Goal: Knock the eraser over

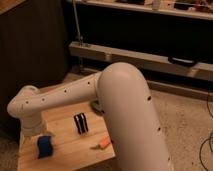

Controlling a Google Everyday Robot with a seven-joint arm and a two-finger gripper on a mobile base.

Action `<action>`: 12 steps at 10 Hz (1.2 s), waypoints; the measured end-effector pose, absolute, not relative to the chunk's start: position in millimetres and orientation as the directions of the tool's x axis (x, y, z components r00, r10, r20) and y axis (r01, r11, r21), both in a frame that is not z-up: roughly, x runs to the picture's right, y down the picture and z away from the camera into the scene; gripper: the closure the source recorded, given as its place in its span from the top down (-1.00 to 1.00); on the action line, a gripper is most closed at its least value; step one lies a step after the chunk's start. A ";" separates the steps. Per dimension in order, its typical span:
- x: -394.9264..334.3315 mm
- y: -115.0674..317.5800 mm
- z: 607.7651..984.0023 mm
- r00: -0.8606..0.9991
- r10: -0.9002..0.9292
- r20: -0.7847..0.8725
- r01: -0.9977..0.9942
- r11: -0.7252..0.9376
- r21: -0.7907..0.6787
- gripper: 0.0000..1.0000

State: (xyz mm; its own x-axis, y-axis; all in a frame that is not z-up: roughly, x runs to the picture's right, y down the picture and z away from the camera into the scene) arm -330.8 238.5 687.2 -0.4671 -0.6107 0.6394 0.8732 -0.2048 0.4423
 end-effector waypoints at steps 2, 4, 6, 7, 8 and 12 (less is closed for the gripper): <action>-330.8 238.5 687.2 -0.467 -0.611 0.639 0.873 -0.205 0.442 0.60; -329.2 235.2 685.3 -0.469 -0.616 0.633 0.872 -0.209 0.443 0.60; -317.2 223.8 670.6 -0.465 -0.635 0.617 0.874 -0.219 0.433 0.60; -302.1 216.8 658.7 -0.445 -0.644 0.622 0.886 -0.218 0.409 0.60; -285.2 214.0 649.9 -0.423 -0.652 0.629 0.898 -0.209 0.388 0.60; -183.2 219.6 620.4 -0.298 -0.688 0.661 0.947 -0.126 0.296 0.49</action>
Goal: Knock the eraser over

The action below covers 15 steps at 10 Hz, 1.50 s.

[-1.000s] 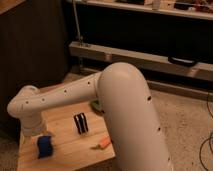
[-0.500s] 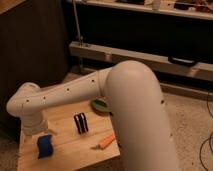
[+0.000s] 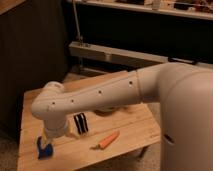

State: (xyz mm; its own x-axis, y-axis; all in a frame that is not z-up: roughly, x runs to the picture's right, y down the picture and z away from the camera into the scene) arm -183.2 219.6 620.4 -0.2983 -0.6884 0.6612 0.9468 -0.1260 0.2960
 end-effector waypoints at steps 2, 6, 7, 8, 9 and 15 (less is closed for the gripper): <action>-128.6 222.2 617.9 -0.203 -0.706 0.678 0.974 -0.072 0.217 0.10; -36.3 227.1 606.6 0.014 -0.750 0.662 0.995 0.077 0.067 -0.46; -28.4 228.2 605.0 0.034 -0.752 0.659 0.994 0.091 0.053 -0.46; -29.4 228.0 604.6 0.032 -0.752 0.658 0.994 0.090 0.055 -0.46; -29.5 228.2 604.7 0.031 -0.752 0.658 0.995 0.089 0.055 -0.46; -42.3 227.9 624.2 0.066 -0.815 0.575 0.980 0.161 0.116 -0.46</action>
State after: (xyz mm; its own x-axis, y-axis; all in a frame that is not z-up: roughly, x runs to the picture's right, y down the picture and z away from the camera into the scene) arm -42.3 227.9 624.2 0.0663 -0.8152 0.5753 0.9801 0.1615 0.1159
